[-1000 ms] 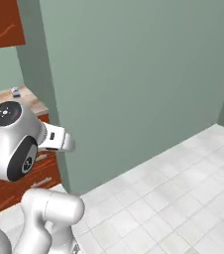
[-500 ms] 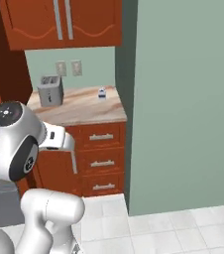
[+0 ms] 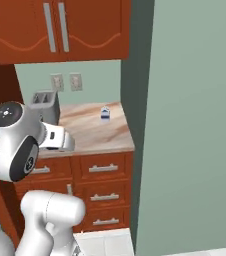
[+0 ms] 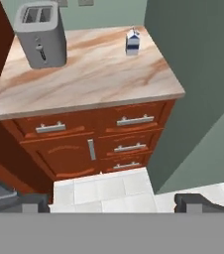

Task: Move the drinks to the dining counter.

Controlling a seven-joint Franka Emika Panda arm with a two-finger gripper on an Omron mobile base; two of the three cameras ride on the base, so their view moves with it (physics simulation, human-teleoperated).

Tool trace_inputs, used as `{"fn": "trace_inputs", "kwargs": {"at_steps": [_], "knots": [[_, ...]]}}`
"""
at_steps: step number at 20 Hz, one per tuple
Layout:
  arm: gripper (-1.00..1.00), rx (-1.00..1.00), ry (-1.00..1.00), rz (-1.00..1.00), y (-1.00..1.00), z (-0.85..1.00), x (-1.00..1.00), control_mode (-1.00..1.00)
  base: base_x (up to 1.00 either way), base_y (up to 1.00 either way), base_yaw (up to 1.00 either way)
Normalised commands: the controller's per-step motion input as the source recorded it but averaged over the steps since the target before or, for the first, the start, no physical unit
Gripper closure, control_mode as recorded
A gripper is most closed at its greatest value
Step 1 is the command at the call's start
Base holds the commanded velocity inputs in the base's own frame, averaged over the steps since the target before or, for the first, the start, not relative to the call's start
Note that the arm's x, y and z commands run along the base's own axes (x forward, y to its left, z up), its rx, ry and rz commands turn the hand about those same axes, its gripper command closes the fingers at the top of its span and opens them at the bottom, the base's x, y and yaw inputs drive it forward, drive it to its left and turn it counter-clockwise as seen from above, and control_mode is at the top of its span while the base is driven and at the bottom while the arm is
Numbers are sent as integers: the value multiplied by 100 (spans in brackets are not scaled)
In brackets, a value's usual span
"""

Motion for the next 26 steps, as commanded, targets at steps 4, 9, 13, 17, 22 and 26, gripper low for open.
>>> {"fn": "trace_inputs", "kwargs": {"at_steps": [4, 9, 13, 17, 22, 26], "knots": [[-100, 0, 0, 0, 0, 0, 0, 100, 99, -43, 0], [-100, 0, 0, 0, 0, 0, 0, 100, 92, -52, -1], [-100, 0, 0, 0, 0, 0, 0, 100, 88, 13, -3], [-100, 0, 0, 0, 0, 0, 0, 100, 81, 58, -2], [-100, 0, 0, 0, 0, 0, 0, 100, 95, 26, 18], [-100, 0, 0, 0, 0, 0, 0, 100, 95, 1, 47]]}}
